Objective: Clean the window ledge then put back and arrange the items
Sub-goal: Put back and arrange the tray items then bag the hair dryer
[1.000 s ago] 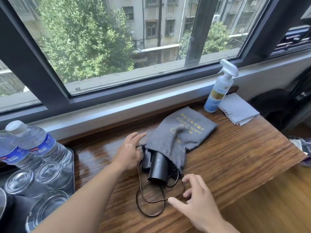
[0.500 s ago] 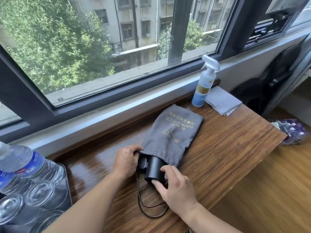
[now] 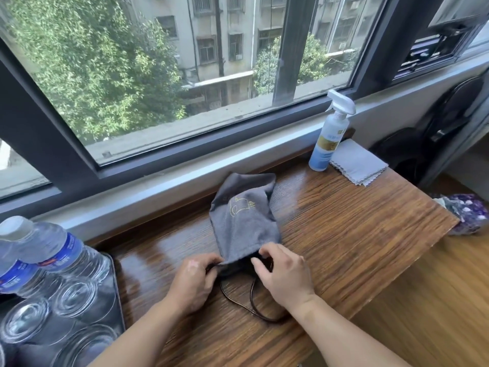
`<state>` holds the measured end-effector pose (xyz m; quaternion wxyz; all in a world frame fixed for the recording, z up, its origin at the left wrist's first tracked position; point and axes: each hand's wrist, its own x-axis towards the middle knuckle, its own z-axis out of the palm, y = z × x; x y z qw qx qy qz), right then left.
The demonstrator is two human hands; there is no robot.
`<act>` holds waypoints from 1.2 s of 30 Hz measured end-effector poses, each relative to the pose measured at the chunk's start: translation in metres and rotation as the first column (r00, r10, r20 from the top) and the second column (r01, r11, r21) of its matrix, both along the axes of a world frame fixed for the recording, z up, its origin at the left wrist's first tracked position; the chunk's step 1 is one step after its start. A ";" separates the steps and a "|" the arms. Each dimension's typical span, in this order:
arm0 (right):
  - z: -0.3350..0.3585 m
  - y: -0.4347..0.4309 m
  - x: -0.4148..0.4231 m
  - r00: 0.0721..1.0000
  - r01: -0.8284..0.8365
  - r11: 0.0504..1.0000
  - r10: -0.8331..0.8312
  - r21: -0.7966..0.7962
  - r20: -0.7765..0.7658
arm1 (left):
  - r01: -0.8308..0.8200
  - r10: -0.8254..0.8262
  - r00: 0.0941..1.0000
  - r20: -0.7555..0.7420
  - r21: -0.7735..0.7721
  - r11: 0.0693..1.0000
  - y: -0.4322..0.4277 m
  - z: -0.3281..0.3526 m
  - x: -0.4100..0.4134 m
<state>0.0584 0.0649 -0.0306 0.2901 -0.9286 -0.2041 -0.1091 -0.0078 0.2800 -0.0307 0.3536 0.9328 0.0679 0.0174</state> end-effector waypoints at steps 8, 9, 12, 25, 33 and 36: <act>0.019 -0.062 -0.005 0.815 0.109 0.947 -0.259 -0.302 -0.518 | -0.095 0.096 0.993 0.067 -0.019 0.995 -0.007 -0.014 -0.006; 0.023 -0.054 -0.005 0.792 0.123 0.944 -0.279 -0.305 -0.543 | -0.096 0.096 0.993 0.064 -0.011 0.995 -0.009 -0.014 -0.005; 0.031 -0.030 -0.007 0.749 0.115 0.920 -0.329 -0.376 -0.576 | -0.128 0.126 0.991 0.052 0.033 0.991 -0.016 -0.015 -0.006; 0.017 0.000 -0.016 0.634 0.209 0.974 -0.064 0.091 -0.771 | -0.373 0.346 0.928 -0.139 -0.349 0.860 -0.022 -0.029 -0.013; 0.025 0.020 -0.010 0.308 0.590 0.650 0.368 0.479 -0.878 | -0.442 0.436 0.897 -0.069 -0.175 0.880 -0.022 -0.016 -0.017; 0.028 0.027 -0.005 0.321 0.652 0.555 0.416 0.517 -0.851 | -0.430 0.421 0.903 -0.091 -0.183 0.884 -0.018 -0.013 -0.021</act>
